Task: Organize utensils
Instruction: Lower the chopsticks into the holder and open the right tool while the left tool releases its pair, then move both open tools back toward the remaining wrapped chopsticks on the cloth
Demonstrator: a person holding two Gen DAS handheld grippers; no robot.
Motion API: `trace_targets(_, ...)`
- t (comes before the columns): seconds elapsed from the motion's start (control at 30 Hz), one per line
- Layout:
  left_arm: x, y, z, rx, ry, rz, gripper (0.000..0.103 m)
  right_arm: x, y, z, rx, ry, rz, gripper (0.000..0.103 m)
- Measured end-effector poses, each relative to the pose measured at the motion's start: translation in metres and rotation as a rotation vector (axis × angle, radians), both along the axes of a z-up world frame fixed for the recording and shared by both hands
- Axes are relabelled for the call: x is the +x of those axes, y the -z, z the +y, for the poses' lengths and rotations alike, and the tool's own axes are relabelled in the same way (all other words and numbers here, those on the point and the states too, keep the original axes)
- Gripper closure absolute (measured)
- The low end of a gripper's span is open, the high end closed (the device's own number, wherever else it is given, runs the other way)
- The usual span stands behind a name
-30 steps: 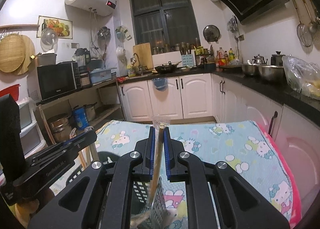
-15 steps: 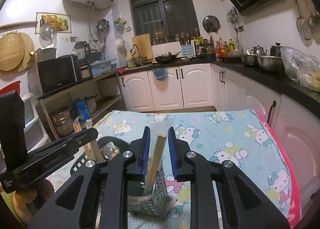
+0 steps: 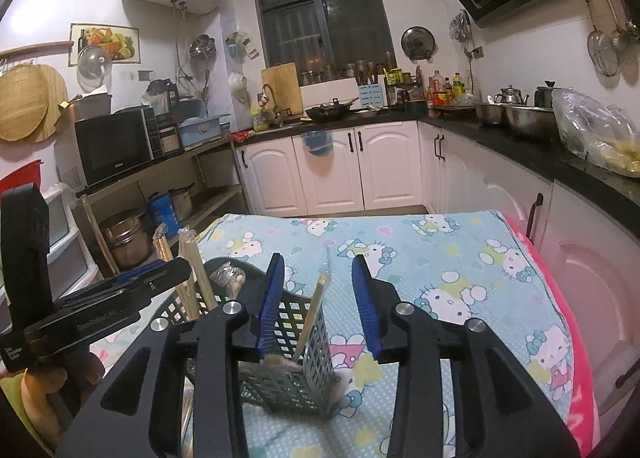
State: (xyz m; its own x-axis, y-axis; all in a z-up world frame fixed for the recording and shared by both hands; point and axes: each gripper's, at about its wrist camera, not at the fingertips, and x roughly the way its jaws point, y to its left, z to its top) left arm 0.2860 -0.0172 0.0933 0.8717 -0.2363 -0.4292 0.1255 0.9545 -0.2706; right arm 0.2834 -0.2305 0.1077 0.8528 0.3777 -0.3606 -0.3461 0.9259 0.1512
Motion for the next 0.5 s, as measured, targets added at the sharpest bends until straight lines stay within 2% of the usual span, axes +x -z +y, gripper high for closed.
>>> trace_targets(0.1, -0.003, 0.001, 0.002, -0.003, -0.001, 0.010, 0.052, -0.006, -0.001, -0.002, -0.004, 0.001, -0.002, 0.061)
trace_targets(0.5, -0.032, 0.005, 0.010, -0.034, -0.002, 0.037, 0.021, -0.028, 0.006, -0.010, -0.006, 0.011, 0.028, 0.047)
